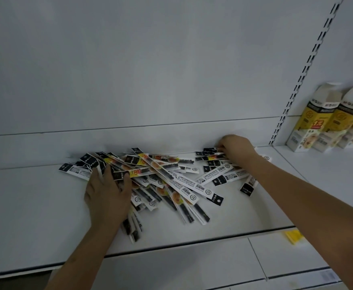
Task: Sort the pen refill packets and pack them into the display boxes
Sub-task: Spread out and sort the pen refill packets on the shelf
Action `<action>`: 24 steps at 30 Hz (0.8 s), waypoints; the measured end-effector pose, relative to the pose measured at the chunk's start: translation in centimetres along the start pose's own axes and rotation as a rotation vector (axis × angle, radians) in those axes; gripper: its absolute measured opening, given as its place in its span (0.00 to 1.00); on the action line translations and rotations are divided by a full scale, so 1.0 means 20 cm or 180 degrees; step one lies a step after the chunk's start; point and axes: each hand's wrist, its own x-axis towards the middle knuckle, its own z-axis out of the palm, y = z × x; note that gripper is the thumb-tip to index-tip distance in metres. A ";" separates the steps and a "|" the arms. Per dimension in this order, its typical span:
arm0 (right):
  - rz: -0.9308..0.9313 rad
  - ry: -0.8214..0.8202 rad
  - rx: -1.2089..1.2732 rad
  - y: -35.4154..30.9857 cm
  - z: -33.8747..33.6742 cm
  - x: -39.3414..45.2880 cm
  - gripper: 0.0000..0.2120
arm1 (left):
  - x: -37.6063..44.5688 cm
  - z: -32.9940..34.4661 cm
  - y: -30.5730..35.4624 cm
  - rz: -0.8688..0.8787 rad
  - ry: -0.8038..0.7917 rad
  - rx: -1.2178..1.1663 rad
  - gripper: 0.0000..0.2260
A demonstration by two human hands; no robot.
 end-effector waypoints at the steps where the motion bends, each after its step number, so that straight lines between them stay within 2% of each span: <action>1: -0.0047 0.0065 -0.0055 0.00 0.00 -0.01 0.11 | 0.00 0.00 0.00 0.0001 0.0007 -0.0012 0.31; 3: -0.0118 0.0376 -0.0006 0.00 -0.01 -0.04 0.09 | -0.01 -0.01 0.00 0.0010 0.0036 -0.0034 0.30; 6: -0.0203 0.0921 0.0508 -0.05 -0.08 -0.08 0.10 | -0.01 0.00 0.00 0.0017 0.0059 -0.0082 0.30; 8: -0.0395 0.0868 0.0886 -0.15 -0.16 -0.07 0.11 | -0.01 -0.01 0.01 0.0022 0.0047 -0.0108 0.30; 10: -0.0696 0.0509 0.1094 -0.28 -0.24 -0.07 0.13 | -0.01 -0.01 0.00 0.0026 0.0042 -0.0119 0.30; 13: -0.0952 -0.0118 0.1310 -0.34 -0.30 -0.09 0.25 | -0.01 -0.01 -0.01 0.0035 0.0059 -0.0185 0.30; 15: -0.0848 -0.0672 0.1280 -0.22 -0.31 -0.11 0.38 | -0.01 -0.01 0.00 0.0029 0.0073 -0.0213 0.30; 18: -0.0513 -0.1688 0.0796 0.04 -0.35 -0.18 0.60 | -0.01 -0.01 -0.01 0.0028 0.0080 -0.0269 0.29; 20: -0.0451 -0.2075 0.0435 0.22 -0.36 -0.22 0.66 | -0.02 -0.01 -0.01 0.0030 0.0082 -0.0299 0.29; 24: -0.0474 -0.2230 -0.0101 0.38 -0.33 -0.28 0.67 | -0.01 -0.01 -0.02 0.0017 0.0102 -0.0324 0.29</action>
